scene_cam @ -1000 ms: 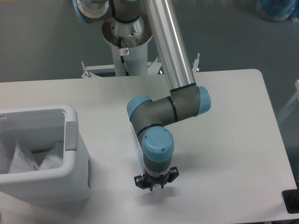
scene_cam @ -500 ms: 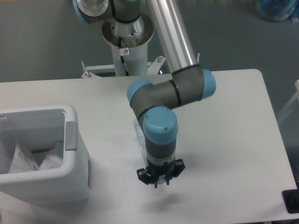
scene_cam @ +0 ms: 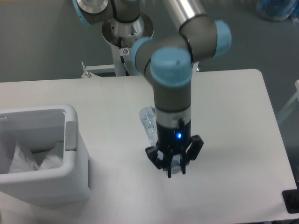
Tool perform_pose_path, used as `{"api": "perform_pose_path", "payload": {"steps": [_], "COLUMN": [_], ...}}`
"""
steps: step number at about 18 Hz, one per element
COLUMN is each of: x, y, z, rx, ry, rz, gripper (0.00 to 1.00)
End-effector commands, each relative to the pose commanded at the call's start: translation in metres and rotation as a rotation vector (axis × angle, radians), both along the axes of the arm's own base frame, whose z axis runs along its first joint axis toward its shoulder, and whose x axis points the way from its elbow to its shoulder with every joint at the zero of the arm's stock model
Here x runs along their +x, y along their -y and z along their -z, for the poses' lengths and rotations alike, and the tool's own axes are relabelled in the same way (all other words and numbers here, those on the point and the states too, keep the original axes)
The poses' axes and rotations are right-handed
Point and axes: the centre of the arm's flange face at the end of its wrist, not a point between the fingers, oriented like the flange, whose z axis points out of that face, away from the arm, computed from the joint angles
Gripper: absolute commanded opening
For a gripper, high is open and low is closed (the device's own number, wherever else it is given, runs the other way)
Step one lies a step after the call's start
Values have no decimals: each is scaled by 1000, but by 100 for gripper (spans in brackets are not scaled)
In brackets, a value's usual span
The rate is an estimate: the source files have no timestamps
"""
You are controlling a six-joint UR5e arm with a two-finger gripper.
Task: Place the trash in the trash can
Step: 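Lift the bottle and carry it over the trash bin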
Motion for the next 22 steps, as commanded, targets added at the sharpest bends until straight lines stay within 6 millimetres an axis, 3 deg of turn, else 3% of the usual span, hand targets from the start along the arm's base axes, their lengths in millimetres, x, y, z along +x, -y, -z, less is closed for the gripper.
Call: {"api": "perform_pose_path", "payload": {"steps": [1, 3, 9, 14, 18, 22], "x": [5, 18, 52, 90, 141, 163], "y": [10, 13, 7, -10, -35, -47], "z": [-25, -55, -112, -127, -136, -142], "rx": [51, 131, 295, 340, 376, 390], "ry": [-34, -93, -171, -183, -196, -194], "rz": [17, 39, 129, 219, 308, 344], "gripper": [30, 30, 30, 30, 30, 30]}}
